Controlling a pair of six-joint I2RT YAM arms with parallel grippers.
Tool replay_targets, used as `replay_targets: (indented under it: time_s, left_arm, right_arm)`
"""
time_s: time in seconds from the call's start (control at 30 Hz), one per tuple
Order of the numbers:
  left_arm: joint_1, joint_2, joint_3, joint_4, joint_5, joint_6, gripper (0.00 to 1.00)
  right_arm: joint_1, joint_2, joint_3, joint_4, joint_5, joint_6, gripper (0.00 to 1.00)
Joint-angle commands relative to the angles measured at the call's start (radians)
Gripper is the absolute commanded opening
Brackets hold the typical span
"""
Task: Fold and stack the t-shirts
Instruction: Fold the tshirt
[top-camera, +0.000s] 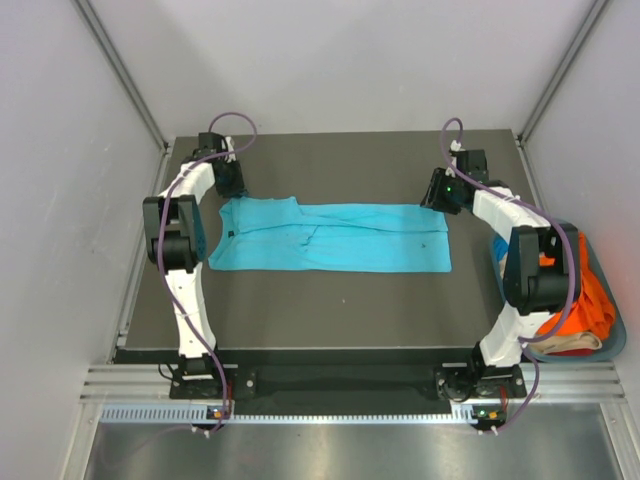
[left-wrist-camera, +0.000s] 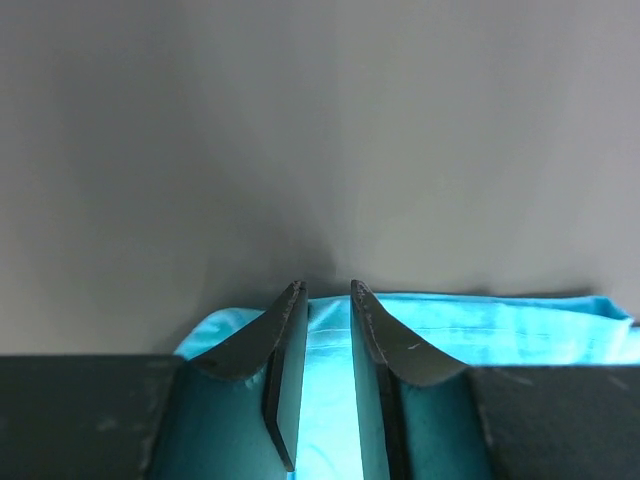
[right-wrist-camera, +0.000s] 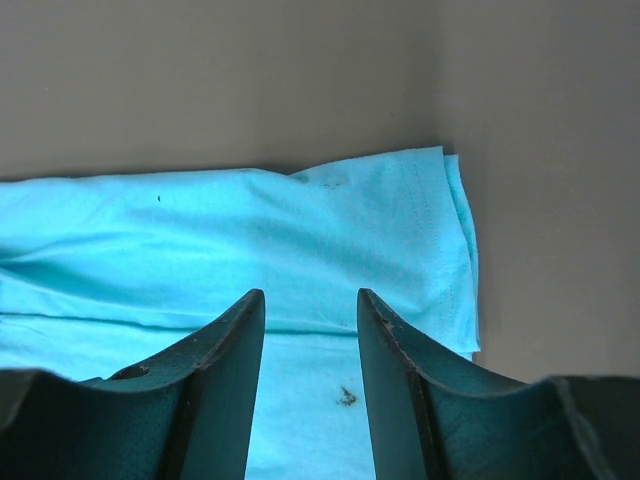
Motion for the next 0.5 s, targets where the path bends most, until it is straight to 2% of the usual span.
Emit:
replay_targets:
  time_s: [0.0,0.13,0.3,0.4,0.47]
  left_arm:
    - [-0.005,-0.033,-0.007,-0.023,-0.059,0.029,0.3]
    - [-0.008,-0.031,-0.002,-0.026,-0.085,0.045,0.32]
    - [-0.01,-0.022,-0.01,-0.02,-0.044,0.049,0.31]
    - [-0.011,-0.019,-0.014,-0.012,-0.034,0.045,0.26]
    - [-0.013,-0.019,-0.014,-0.012,-0.037,0.039,0.15]
  right_arm:
    - [0.009,-0.033,0.063,0.025,-0.007,0.001,0.43]
    - [0.009,-0.034,0.077,0.019,-0.013,0.005,0.43]
    - [0.009,-0.043,0.08,0.018,-0.011,0.003,0.43]
    - [0.009,-0.046,0.078,0.016,-0.011,0.005,0.43]
    - [0.009,-0.046,0.077,0.015,-0.008,-0.003,0.43]
